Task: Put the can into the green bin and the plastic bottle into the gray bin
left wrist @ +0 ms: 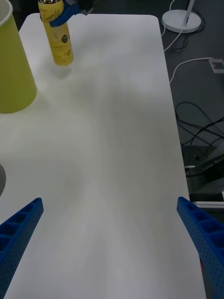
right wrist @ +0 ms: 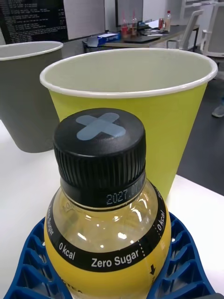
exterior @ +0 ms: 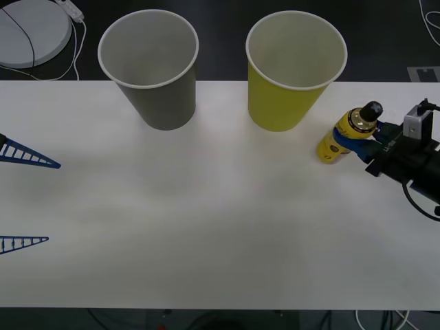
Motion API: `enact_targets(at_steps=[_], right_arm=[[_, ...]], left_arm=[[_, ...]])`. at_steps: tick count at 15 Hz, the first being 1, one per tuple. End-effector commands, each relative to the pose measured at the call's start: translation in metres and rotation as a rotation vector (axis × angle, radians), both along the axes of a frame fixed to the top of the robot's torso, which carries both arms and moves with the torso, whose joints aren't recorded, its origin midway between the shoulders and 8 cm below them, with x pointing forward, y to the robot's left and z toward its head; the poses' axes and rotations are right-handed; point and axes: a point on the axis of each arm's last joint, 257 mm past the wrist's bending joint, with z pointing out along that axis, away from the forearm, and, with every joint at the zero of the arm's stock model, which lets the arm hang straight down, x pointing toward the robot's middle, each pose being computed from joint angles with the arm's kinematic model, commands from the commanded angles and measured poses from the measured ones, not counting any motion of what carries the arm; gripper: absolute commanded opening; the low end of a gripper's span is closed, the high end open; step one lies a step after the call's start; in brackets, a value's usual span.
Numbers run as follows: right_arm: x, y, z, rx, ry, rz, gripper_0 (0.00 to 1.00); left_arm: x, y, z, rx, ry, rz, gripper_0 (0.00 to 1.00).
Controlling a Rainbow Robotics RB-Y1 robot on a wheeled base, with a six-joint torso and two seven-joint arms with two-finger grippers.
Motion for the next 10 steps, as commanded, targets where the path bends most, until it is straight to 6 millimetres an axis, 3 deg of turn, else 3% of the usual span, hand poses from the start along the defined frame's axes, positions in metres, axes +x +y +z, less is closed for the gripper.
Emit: enact_targets(at_steps=[1,10], right_arm=[[-0.011,-0.004,0.009,0.000,0.000,-0.001,0.00],[-0.059,0.003,0.039,-0.010,0.024,0.040,0.00]], left_arm=[[0.000,0.000,0.000,0.000,0.000,0.000,1.00],[0.000,0.000,0.000,0.000,0.000,0.000,1.00]])
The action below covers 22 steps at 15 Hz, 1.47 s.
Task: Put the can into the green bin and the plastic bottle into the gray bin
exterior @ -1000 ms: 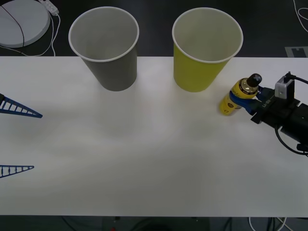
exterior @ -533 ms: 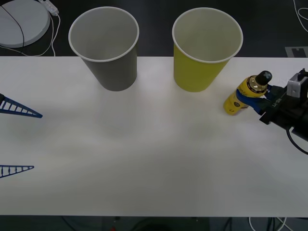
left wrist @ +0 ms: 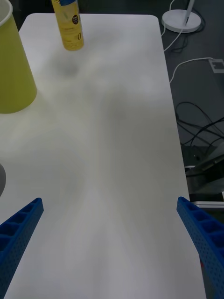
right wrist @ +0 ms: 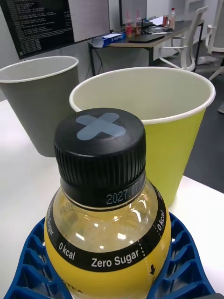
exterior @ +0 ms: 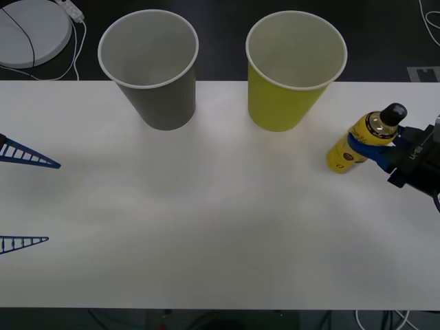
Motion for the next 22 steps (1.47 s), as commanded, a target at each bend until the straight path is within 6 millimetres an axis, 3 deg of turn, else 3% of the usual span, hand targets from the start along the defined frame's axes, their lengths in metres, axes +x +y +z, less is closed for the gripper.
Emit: enact_targets(at_steps=[1,12,22], right_arm=[[-0.013,0.005,0.011,-0.021,-0.013,0.023,0.00],[-0.068,0.039,0.039,-0.060,-0.003,0.137,0.00],[-0.094,0.086,0.058,-0.112,0.027,0.214,0.00]], left_arm=[[0.000,0.000,0.000,0.000,0.000,0.000,1.00],[0.000,0.000,0.000,0.000,0.000,0.000,1.00],[0.000,0.000,0.000,0.000,0.000,0.000,1.00]])
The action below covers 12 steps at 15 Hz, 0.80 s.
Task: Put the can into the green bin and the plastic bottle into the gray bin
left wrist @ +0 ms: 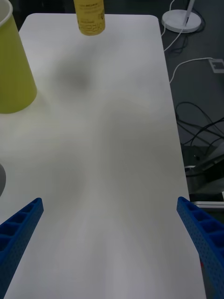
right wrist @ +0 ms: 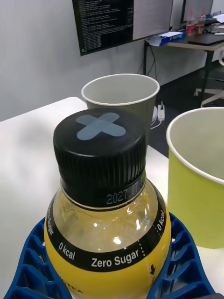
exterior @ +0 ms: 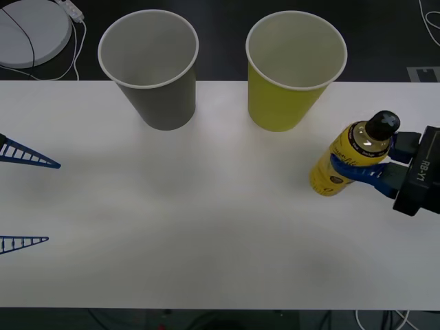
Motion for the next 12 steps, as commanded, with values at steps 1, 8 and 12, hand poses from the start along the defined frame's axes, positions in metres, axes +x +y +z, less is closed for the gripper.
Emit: enact_targets(at_steps=[1,8,12], right_arm=[[-0.006,0.010,0.004,-0.017,0.019,0.010,0.00],[-0.019,0.033,0.024,-0.016,0.096,-0.007,0.00],[-0.023,0.048,0.034,-0.010,0.140,-0.012,0.00]], left_arm=[[0.000,0.000,0.000,0.000,0.000,0.000,1.00],[0.000,0.000,0.000,0.000,0.000,0.000,1.00],[0.000,0.000,0.000,0.000,0.000,0.000,1.00]])
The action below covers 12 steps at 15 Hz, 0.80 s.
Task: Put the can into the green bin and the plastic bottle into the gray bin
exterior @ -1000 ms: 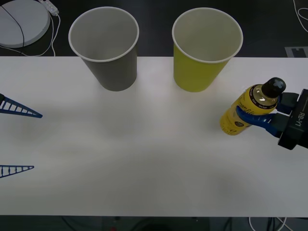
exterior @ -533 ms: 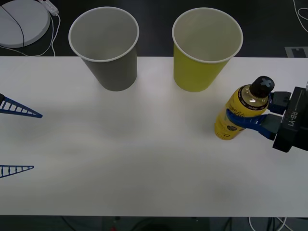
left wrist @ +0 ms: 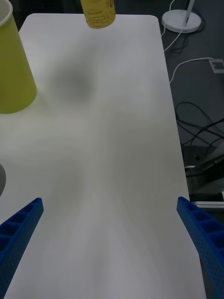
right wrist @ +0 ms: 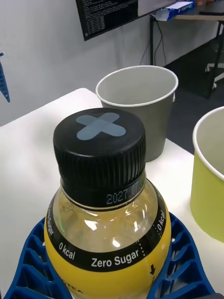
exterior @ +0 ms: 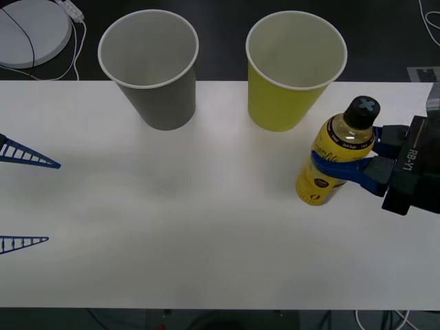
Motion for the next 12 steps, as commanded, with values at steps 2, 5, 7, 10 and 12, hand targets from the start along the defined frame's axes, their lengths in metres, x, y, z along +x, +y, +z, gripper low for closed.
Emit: enact_targets(at_steps=[2,5,7,10,12], right_arm=[[-0.002,0.013,0.009,-0.013,0.034,-0.001,0.00],[-0.001,0.020,0.016,-0.039,0.067,-0.009,0.00],[0.003,0.022,0.023,-0.070,0.082,-0.014,0.00],[0.015,0.017,0.034,-0.133,0.065,-0.010,0.00],[0.023,0.018,0.040,-0.137,0.087,-0.014,0.00]], left_arm=[[0.000,0.000,0.000,0.000,0.000,0.000,1.00],[0.000,0.000,0.000,0.000,0.000,0.000,1.00],[0.000,0.000,0.000,0.000,0.000,0.000,1.00],[0.000,0.000,0.000,0.000,0.000,0.000,1.00],[0.000,0.000,0.000,0.000,0.000,0.000,1.00]])
